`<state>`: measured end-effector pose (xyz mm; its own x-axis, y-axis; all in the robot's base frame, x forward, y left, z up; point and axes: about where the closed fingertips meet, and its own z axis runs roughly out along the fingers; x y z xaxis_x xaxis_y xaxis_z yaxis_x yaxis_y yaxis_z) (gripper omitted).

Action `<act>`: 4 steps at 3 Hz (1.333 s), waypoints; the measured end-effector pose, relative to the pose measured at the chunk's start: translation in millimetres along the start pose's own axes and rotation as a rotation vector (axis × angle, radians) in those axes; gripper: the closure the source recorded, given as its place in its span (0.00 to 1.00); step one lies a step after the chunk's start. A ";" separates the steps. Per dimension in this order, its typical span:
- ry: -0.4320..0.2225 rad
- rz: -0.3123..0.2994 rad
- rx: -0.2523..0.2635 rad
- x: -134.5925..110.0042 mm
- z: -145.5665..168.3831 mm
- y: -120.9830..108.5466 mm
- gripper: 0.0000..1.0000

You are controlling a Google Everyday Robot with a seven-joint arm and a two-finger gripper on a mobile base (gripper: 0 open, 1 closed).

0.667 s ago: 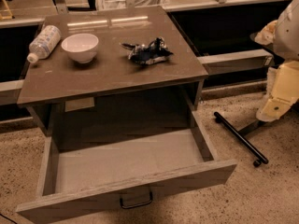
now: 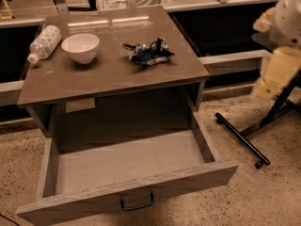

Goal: Place blue chip bag into top drawer

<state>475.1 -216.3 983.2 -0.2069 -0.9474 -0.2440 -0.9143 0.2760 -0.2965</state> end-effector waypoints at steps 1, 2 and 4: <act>-0.131 -0.081 0.062 -50.4 64.3 -114.0 0.00; -0.255 -0.140 0.084 -98.3 120.8 -176.4 0.00; -0.446 -0.207 0.048 -213.8 235.3 -235.7 0.25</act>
Offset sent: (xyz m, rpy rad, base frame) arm 0.3896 0.0833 0.0461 0.3476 -0.4826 0.2439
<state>816.8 -40.7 887.9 0.1567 -0.8243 -0.5440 -0.9013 0.1059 -0.4200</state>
